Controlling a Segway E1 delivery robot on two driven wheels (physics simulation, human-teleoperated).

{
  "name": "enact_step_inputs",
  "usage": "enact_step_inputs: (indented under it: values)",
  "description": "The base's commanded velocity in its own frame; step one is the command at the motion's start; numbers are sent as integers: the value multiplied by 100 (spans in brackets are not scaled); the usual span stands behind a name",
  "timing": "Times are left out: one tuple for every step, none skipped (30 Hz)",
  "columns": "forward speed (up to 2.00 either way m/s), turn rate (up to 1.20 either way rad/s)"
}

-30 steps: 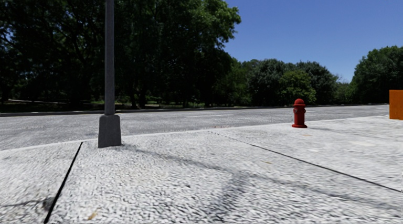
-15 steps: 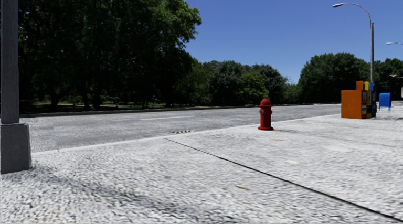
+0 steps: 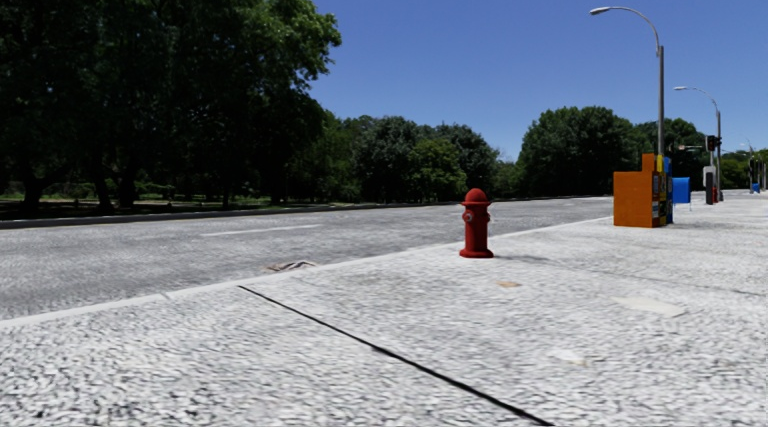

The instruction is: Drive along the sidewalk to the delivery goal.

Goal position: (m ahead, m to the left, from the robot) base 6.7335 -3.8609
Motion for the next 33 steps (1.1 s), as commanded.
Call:
enact_step_inputs:
  values:
    - [164, -52]
    - [164, -52]
    - [164, -52]
    - [164, -52]
    - [164, -52]
    - [164, -52]
    - [164, -52]
    - [164, -52]
    - [164, -52]
    - [164, -52]
    - [164, -52]
    - [164, -52]
    - [164, -52]
    - [164, -52]
    - [164, -52]
    - [164, -52]
    - [164, -52]
    - [164, -52]
    - [164, -52]
    - [164, -52]
    - [164, -52]
    - [164, -52]
    - [164, -52]
    - [164, -52]
    - [164, -52]
    - [164, -52]
    - [164, -52]
    - [164, -52]
    - [164, -52]
    - [164, -52]
    - [164, -52]
    - [164, -52]
    - [164, -52]
